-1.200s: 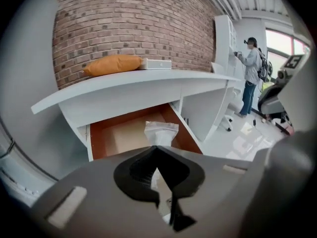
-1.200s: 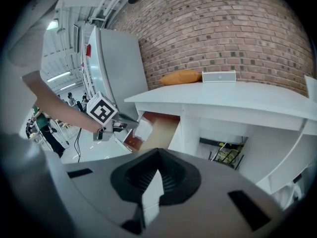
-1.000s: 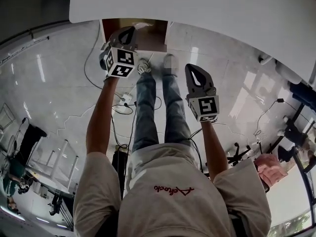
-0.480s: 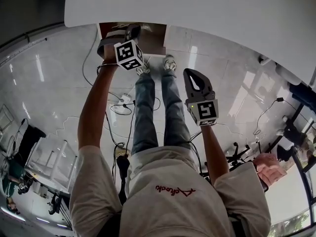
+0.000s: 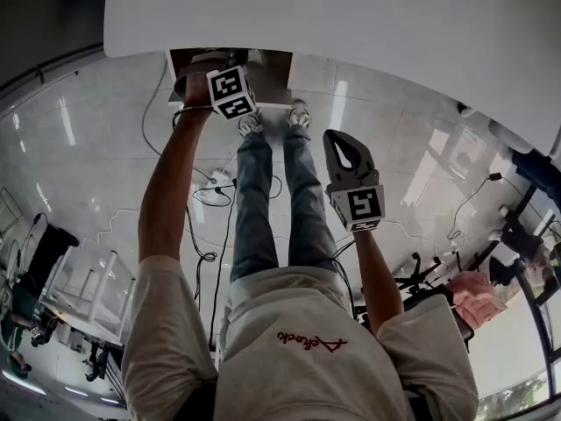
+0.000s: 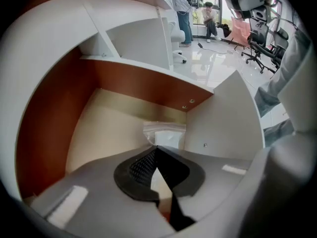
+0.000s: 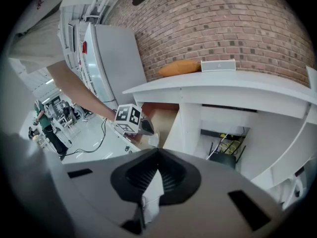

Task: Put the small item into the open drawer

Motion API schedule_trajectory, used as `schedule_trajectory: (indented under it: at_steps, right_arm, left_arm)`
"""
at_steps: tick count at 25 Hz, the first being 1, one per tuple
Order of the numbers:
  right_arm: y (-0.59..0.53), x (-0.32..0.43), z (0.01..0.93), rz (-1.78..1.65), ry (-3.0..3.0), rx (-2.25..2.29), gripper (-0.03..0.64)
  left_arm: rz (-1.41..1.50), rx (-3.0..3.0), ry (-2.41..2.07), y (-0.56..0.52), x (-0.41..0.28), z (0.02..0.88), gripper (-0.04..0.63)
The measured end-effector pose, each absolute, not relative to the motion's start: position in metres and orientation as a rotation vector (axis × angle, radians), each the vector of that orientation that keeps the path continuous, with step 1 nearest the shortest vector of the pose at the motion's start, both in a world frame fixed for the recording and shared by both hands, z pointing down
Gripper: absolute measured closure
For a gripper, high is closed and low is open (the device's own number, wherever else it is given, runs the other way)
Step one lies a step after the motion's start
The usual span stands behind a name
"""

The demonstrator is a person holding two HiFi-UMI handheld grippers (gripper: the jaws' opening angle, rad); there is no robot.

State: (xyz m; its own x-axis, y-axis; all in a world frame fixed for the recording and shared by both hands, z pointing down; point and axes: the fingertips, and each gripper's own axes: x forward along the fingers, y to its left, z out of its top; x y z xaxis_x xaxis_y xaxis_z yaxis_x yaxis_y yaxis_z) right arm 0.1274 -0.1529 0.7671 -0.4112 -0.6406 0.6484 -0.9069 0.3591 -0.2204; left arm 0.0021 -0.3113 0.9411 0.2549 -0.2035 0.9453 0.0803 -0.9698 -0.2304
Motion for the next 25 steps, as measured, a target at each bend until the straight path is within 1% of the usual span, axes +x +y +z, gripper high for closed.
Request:
schedule_trajectory:
  at_steps: [10,15,25]
  right_arm:
    - [-0.151,0.136,0.775,0.787,-2.144,1.367,0.604]
    - [-0.153,0.136,0.774,0.807,-2.124,1.353,0.604]
    - [-0.148,0.123,0.772,0.772,-2.16,1.353,0.604]
  left_arm:
    - [-1.772,-2.332,0.149,-0.317,0.006,0.956,0.584]
    - [-1.75,-2.377,0.191,-0.326,0.007,0.948,0.534]
    - [-1.639,-2.426,0.342,-0.321,0.008,0.922,0.532]
